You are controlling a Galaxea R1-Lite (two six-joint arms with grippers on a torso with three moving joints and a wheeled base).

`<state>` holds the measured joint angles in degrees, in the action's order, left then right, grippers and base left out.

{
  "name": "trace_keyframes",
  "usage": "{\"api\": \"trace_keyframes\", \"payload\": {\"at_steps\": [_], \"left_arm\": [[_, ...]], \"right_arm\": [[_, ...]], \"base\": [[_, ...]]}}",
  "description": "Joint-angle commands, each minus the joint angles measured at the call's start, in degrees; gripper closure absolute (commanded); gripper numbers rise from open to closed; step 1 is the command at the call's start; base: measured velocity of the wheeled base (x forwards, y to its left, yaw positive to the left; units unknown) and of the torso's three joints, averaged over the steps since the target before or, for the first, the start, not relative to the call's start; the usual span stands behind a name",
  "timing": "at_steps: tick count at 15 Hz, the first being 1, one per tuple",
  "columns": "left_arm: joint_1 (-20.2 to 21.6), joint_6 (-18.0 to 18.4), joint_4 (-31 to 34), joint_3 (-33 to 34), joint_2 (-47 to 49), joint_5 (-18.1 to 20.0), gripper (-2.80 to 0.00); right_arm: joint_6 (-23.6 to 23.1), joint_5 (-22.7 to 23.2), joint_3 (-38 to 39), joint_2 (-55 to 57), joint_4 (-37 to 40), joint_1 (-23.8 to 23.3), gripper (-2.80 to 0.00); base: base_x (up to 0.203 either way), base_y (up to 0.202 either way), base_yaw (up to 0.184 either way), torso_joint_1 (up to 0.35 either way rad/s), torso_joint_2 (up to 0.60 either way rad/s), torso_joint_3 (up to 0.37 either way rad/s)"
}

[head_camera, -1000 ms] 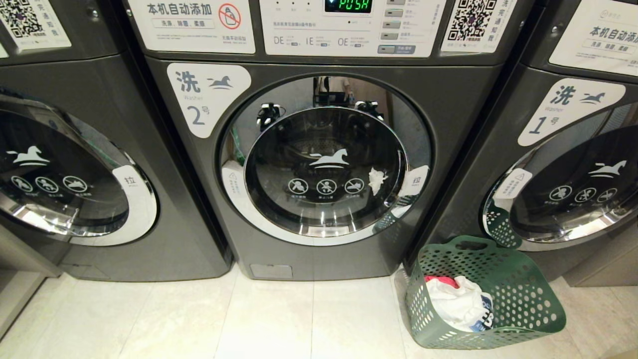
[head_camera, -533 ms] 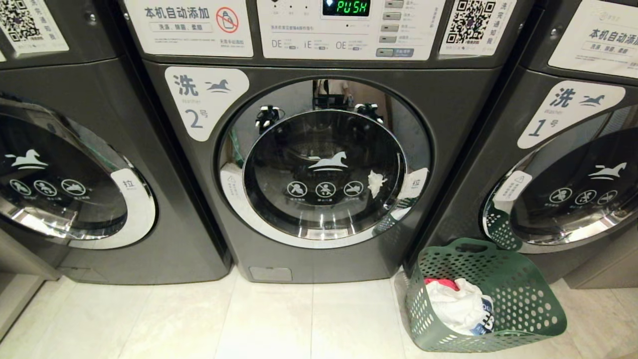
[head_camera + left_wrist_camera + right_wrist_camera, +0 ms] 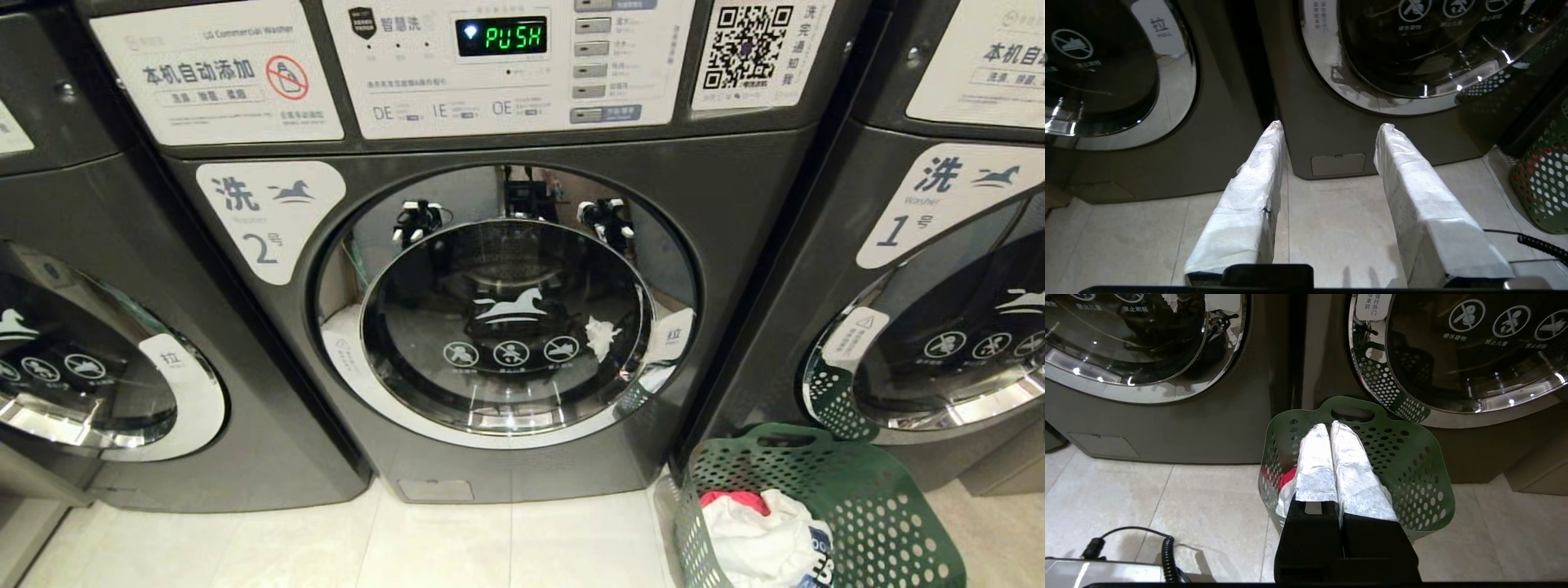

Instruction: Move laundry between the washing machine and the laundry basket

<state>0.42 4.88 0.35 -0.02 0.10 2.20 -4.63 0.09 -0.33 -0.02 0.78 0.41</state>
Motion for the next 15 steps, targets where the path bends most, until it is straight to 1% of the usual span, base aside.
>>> {"api": "trace_keyframes", "payload": {"at_steps": [1, 5, 11, 13, 15], "left_arm": [[-0.1, 0.0, 0.1, 0.0, 0.1, -0.1, 0.00], [-0.1, 0.0, 0.1, 0.0, 0.1, -0.2, 0.00], [0.0, 0.2, 0.0, 0.0, 0.1, 0.0, 0.00], [-0.1, 0.2, 0.0, 0.0, 0.0, 0.0, 0.00], [0.0, 0.3, 0.0, 0.0, 0.0, -0.1, 0.00]], "right_arm": [[0.0, 0.0, 0.0, 0.1, 0.0, 0.0, 0.00], [1.1, -0.1, 0.0, 0.1, 0.0, 0.0, 0.00], [0.7, -0.3, 0.3, 0.1, -0.7, 0.0, 0.00], [-0.3, -0.1, 0.3, 0.1, -0.6, 0.0, 0.00], [-2.9, 0.2, 0.3, 0.1, -0.6, 0.0, 0.00]], "base": [[0.000, 0.000, 0.000, 0.000, 0.00, 0.000], [0.000, 0.000, 0.000, 0.000, 0.00, 0.000], [0.000, 0.000, 0.000, 0.000, 0.00, 0.000], [0.000, 0.000, 0.000, 0.000, 0.00, 0.000], [0.000, 0.000, 0.000, 0.000, 0.00, 0.000]]}}
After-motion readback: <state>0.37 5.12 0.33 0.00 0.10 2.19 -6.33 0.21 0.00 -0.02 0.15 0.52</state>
